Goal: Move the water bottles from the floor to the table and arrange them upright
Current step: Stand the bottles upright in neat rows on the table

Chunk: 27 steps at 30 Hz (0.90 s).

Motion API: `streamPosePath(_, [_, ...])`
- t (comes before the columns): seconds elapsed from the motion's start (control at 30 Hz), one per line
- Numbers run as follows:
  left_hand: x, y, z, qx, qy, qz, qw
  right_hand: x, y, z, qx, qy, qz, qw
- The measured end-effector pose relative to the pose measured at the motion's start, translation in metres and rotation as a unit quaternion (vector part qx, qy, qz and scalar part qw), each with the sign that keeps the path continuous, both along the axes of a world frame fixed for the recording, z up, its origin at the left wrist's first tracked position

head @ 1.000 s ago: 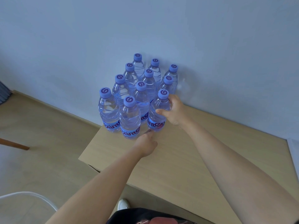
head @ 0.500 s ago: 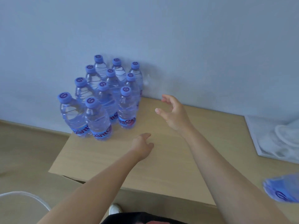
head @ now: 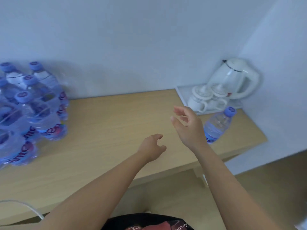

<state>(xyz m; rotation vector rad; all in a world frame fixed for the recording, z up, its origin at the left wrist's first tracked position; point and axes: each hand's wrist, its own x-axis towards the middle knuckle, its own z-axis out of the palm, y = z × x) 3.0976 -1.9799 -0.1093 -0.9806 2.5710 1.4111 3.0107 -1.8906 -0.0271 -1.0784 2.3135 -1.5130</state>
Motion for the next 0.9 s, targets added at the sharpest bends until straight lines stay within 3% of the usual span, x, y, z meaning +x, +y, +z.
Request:
streamPosePath(0.17, [-0.040,0.043,0.009,-0.018,0.009,-0.062,0.998,-0.026,0.062,-0.004,-0.088,0.051,-0.173,0.980])
streamPosePath(0.33, [-0.072,0.067,0.019,-0.021,-0.001,-0.082,0.996,-0.061,0.091,-0.011,-0.097,-0.027,-0.273,0.957])
streamPosePath(0.5, [-0.082,0.084,0.019,-0.037,-0.013,-0.126,0.991,-0.097,0.100,-0.025,0.003,-0.144,-0.194,0.970])
streamPosePath(0.6, [-0.081,0.086,0.015,-0.043,-0.018,-0.128,0.991,-0.112,0.099,-0.031,-0.011,-0.194,-0.103,0.976])
streamPosePath(0.73, [-0.075,0.082,0.011,-0.043,-0.020,-0.117,0.992,-0.121,0.094,-0.033,-0.020,-0.198,-0.098,0.975])
streamPosePath(0.9, [-0.061,0.070,0.002,-0.038,-0.025,-0.093,0.995,-0.117,0.088,-0.040,0.004,-0.134,-0.149,0.980])
